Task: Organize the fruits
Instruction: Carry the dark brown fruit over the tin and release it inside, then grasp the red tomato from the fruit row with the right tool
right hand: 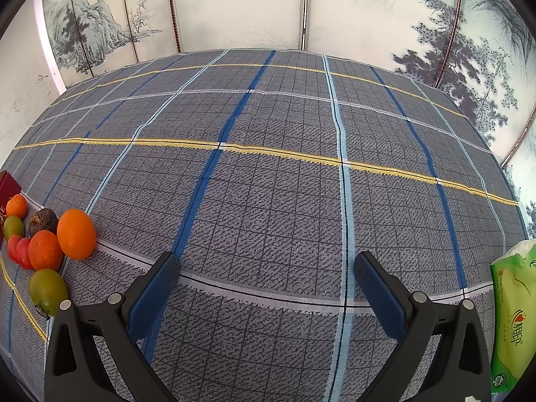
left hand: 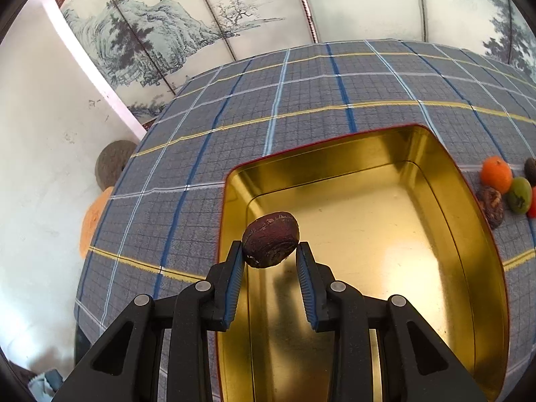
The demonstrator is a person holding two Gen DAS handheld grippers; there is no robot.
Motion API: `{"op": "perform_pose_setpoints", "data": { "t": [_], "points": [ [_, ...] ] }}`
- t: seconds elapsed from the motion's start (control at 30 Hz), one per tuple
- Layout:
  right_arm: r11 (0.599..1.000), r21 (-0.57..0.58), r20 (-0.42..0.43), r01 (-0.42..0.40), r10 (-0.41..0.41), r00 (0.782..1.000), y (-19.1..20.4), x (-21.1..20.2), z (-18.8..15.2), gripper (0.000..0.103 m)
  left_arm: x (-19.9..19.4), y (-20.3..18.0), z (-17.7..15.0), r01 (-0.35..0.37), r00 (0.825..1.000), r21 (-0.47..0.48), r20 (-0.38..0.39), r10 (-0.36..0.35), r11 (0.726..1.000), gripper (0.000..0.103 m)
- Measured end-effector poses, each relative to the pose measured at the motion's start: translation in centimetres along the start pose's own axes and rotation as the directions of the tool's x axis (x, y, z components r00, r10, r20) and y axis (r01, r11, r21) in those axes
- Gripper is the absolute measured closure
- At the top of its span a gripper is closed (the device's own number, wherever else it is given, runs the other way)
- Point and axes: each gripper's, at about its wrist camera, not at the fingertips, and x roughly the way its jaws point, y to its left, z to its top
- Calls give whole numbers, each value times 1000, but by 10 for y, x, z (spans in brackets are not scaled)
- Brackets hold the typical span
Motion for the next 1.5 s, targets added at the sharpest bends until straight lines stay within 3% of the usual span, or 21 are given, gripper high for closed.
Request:
{"op": "perform_pose_setpoints", "data": {
  "t": [0.23,0.33,0.43,0.53,0.67,0.77,0.87,0.97,1.03,1.17,1.27,1.37,1.5],
  "points": [
    [1000,0,0,0,0,1000,0,0,0,0,-4,7,5,-40,998,11,39,40,999,69],
    [1000,1,0,0,0,1000,0,0,0,0,-5,6,7,-53,998,10,36,53,999,61],
    [1000,1,0,0,0,1000,0,0,0,0,-13,8,4,-41,998,-26,44,42,999,61],
    [1000,1,0,0,0,1000,0,0,0,0,-32,6,-3,-6,997,-63,73,11,998,60],
    [999,27,16,19,-19,1000,-5,-8,-6,1,-65,-1,-20,74,990,-91,127,-63,993,48],
    [999,33,126,-41,36,991,2,-41,-25,1,-90,-12,-34,139,979,-80,159,-125,987,47],
    [991,-36,163,-131,135,977,24,-66,-45,4,-109,-25,-46,215,963,-74,181,-199,974,47],
    [971,-126,154,-206,224,962,50,-80,-56,14,-125,-41,-53,274,946,-52,195,-259,960,47],
    [949,-183,131,-258,284,950,67,-84,-56,15,-133,-51,-55,292,939,-34,200,-280,956,47],
    [929,-285,114,-237,279,954,103,-85,-51,15,-147,-56,-60,292,936,-24,211,-281,956,46],
    [915,-307,131,-261,313,941,118,-93,-52,15,-149,-51,-64,294,938,-39,203,-281,955,44],
    [879,-367,132,-306,375,918,140,-102,-54,15,-145,-50,-70,307,939,-45,176,-295,951,44],
    [802,-480,60,-356,435,898,184,-95,-52,17,-145,-53,-75,326,935,-54,164,-313,944,44]
  ]
}}
